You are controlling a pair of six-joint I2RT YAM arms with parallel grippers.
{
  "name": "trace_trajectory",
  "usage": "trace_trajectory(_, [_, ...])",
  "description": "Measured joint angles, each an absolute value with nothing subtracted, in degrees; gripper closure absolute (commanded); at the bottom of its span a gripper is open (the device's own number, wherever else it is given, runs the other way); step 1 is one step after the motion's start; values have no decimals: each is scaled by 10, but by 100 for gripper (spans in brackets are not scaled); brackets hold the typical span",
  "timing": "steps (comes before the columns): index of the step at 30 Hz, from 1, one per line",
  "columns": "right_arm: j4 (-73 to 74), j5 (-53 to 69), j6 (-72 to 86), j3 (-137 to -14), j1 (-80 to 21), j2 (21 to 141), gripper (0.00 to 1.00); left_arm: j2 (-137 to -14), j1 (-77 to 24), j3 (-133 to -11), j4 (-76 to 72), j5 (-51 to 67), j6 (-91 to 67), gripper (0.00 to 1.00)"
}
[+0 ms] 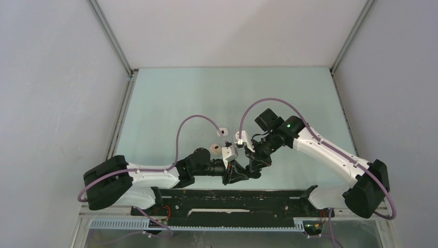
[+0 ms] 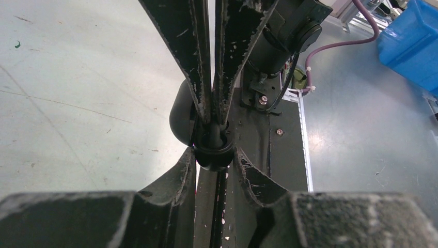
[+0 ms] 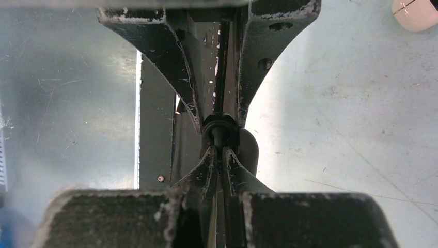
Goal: Insert the wireless bluetooth earbuds into the charging case
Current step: Adjust the earbud with the charging case.
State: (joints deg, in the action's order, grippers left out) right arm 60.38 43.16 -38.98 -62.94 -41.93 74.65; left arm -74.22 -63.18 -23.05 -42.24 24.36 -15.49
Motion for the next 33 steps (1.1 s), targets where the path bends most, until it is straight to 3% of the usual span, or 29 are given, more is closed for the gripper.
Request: trace_trajectory(33, [549, 482, -351, -619, -388, 749, 100, -701, -624, -174, -489, 178, -163, 100])
